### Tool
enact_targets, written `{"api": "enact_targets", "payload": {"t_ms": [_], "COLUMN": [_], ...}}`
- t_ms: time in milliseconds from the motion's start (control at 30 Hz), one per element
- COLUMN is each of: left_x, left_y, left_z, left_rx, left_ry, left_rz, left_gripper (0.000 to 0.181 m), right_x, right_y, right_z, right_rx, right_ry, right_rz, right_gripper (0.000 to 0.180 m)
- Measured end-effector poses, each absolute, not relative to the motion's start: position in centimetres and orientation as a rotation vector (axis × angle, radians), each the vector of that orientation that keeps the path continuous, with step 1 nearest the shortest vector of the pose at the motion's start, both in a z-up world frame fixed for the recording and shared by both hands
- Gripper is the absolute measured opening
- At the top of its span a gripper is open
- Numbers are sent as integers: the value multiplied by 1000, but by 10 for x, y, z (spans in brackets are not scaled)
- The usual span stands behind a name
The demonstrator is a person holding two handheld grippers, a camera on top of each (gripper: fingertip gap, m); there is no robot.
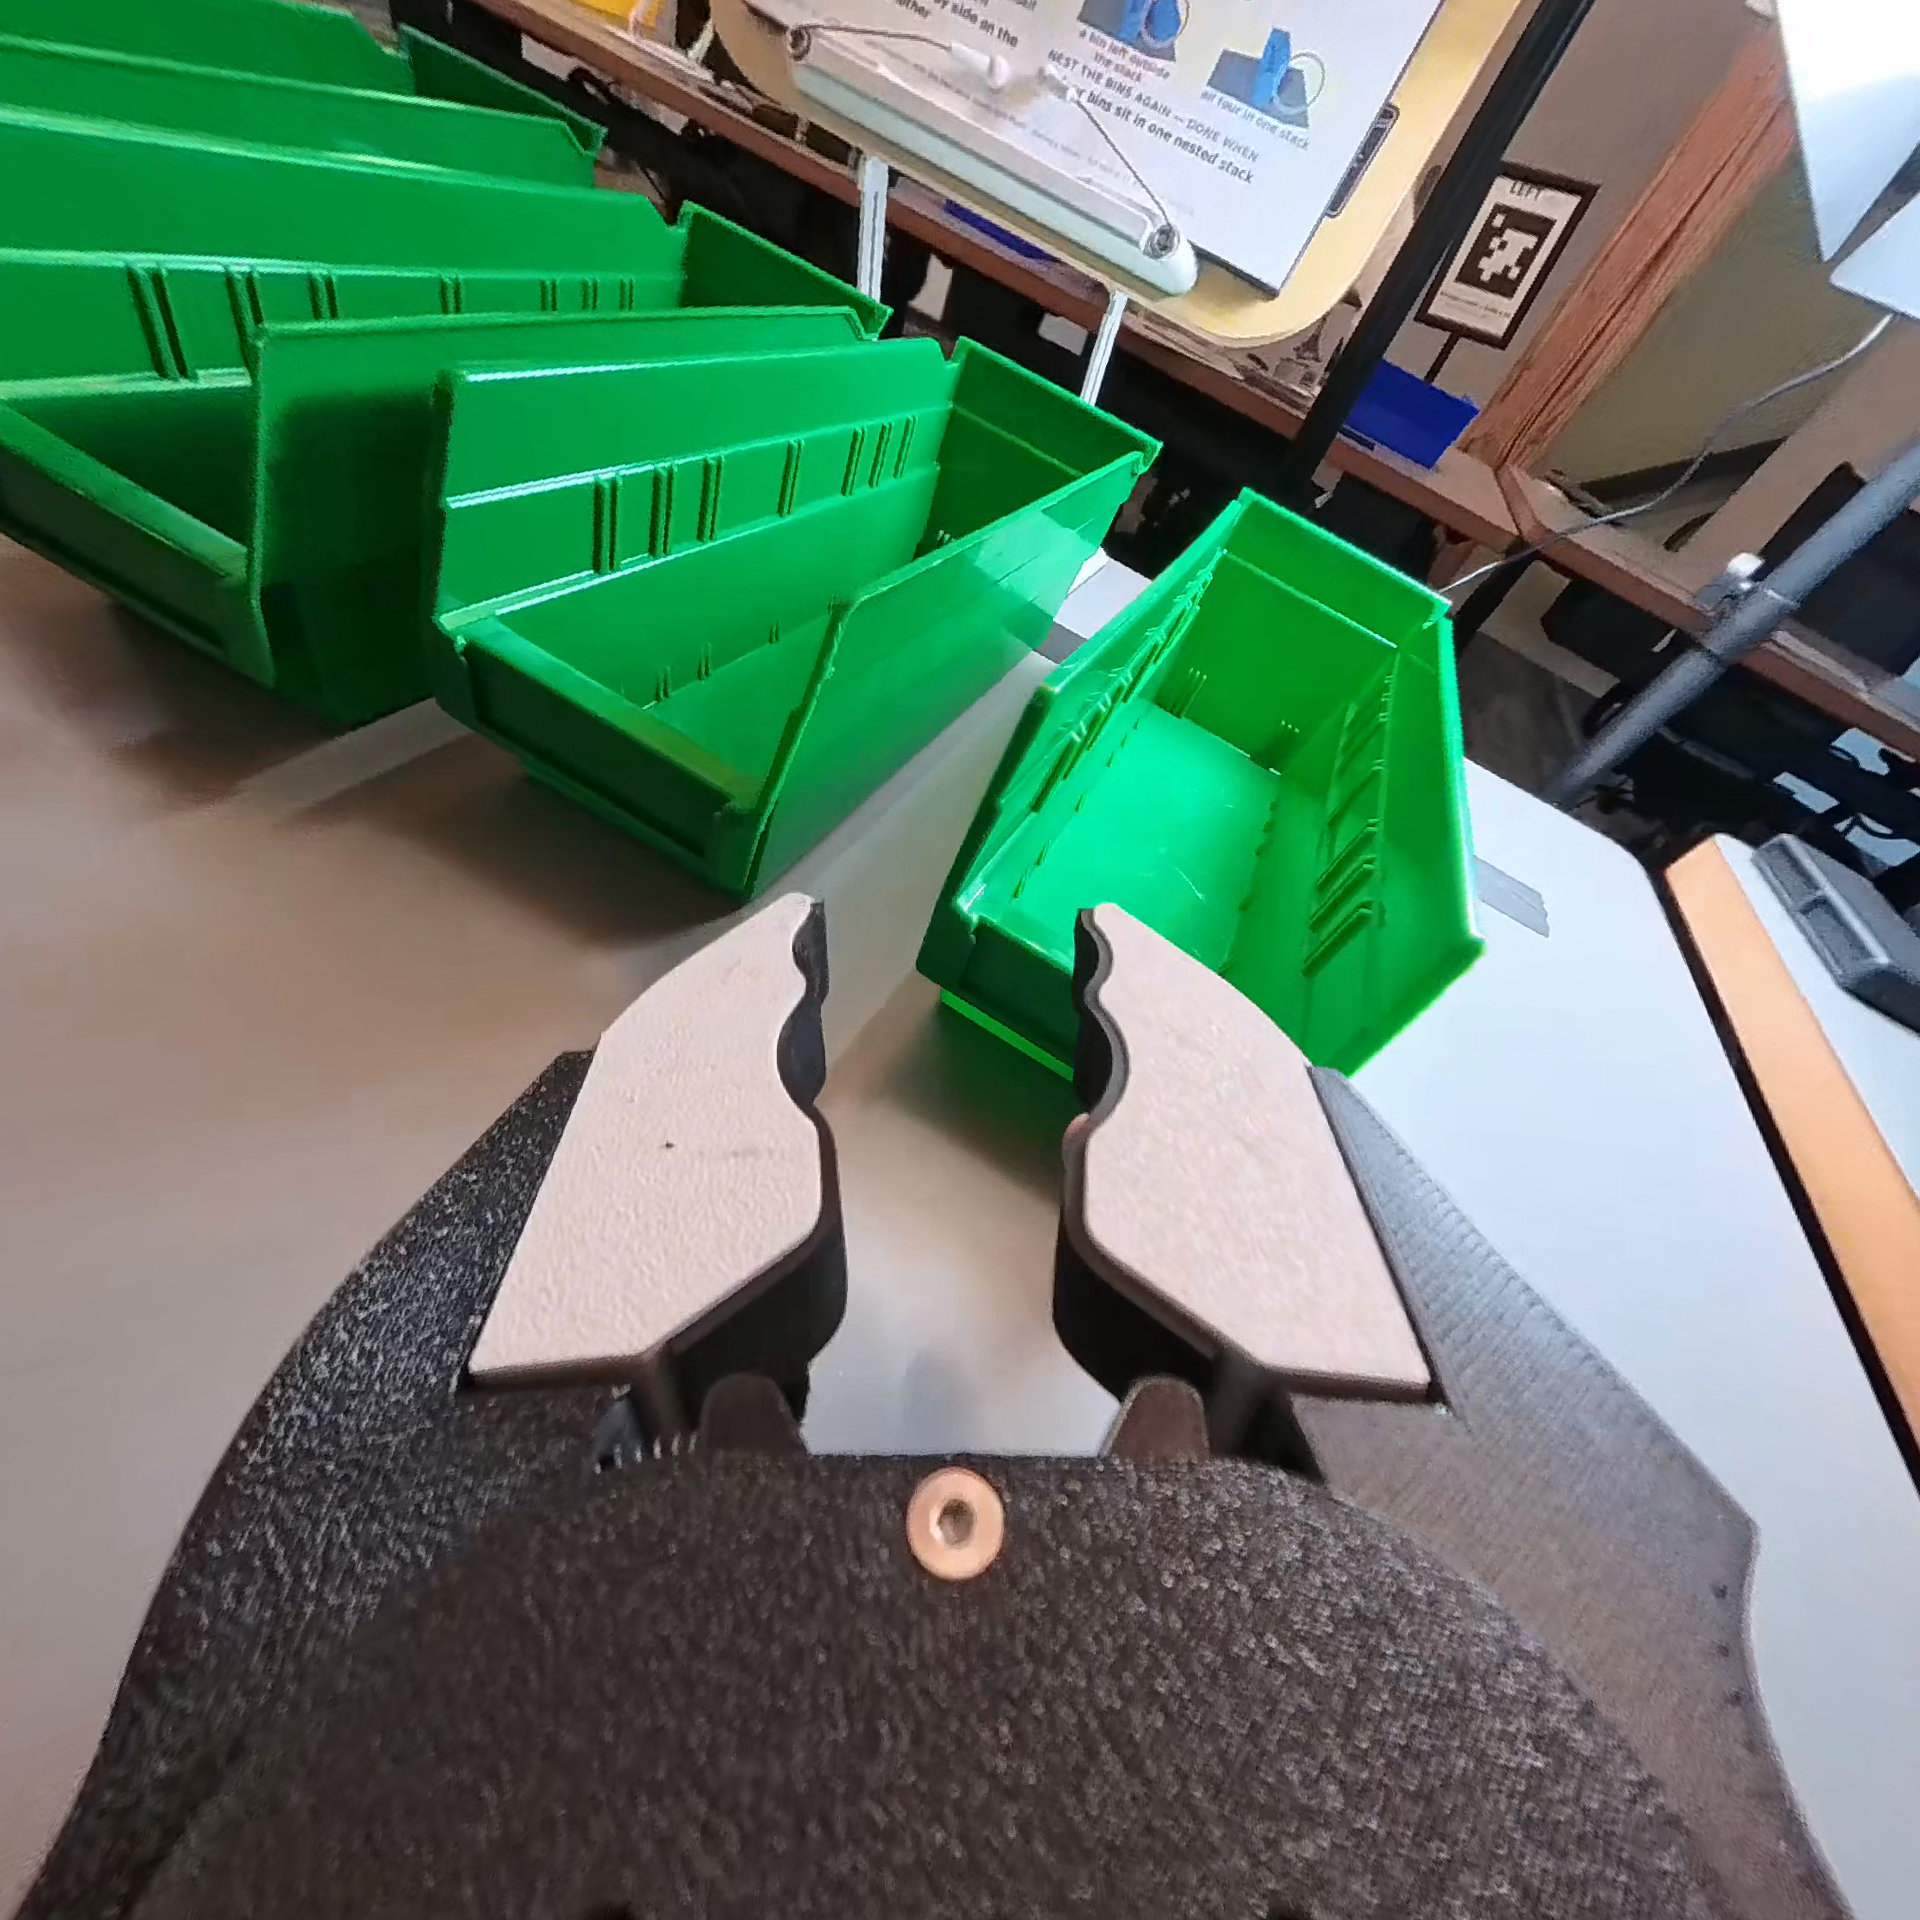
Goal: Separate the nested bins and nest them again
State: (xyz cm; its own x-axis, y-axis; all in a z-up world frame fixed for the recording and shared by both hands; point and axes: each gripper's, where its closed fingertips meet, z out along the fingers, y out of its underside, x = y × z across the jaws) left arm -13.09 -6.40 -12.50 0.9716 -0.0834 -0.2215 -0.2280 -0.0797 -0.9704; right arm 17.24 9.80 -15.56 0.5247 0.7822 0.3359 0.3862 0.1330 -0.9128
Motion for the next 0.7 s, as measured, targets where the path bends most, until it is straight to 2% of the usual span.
{"api": "enact_targets", "payload": {"t_ms": [333, 700], "left_x": [-137, -105], "left_y": [-55, -62], "left_z": [-145, -140], "left_rx": [-1723, -1702], "left_ry": [301, 367], "left_rz": [156, 62], "left_gripper": [44, 42], "right_x": [173, 179], "right_y": [105, 117], "right_z": [-162, -170], "right_rx": [-1467, -1511], "right_ry": [-1085, -1066], "right_rz": [308, 266], "right_gripper": [45, 52]}}
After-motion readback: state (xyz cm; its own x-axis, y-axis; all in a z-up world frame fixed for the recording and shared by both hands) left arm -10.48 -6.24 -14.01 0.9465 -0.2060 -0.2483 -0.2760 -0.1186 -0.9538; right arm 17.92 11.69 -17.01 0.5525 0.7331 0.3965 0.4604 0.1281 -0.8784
